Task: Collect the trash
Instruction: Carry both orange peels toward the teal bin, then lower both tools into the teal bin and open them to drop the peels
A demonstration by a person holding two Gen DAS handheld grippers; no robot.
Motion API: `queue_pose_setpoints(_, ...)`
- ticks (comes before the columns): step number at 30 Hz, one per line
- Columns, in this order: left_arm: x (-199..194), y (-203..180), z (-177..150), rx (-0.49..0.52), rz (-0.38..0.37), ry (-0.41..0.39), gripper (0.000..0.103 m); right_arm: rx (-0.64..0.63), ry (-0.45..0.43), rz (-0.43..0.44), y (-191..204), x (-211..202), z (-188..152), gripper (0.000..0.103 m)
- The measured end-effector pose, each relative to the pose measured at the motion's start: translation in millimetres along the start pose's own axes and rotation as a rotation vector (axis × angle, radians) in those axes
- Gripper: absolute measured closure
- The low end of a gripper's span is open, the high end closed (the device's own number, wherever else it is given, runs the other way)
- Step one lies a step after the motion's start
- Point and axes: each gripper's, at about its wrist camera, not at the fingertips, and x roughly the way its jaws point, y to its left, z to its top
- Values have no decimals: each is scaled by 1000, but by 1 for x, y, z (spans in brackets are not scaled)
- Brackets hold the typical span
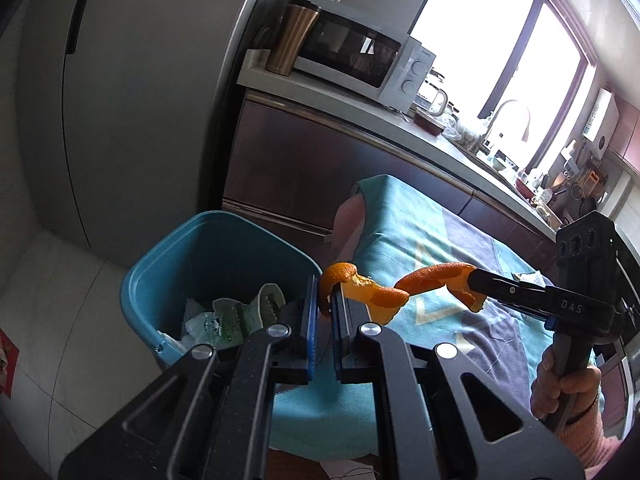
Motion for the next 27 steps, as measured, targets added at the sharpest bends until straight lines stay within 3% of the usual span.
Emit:
queue_pose_setpoints(15, 2, 51, 6, -73, 94, -14, 97, -43, 82, 9, 18, 48, 8, 93)
queue_pose_setpoints(27, 19, 66, 4, -86, 147, 7, 97, -70, 149, -30, 33, 85, 11, 93)
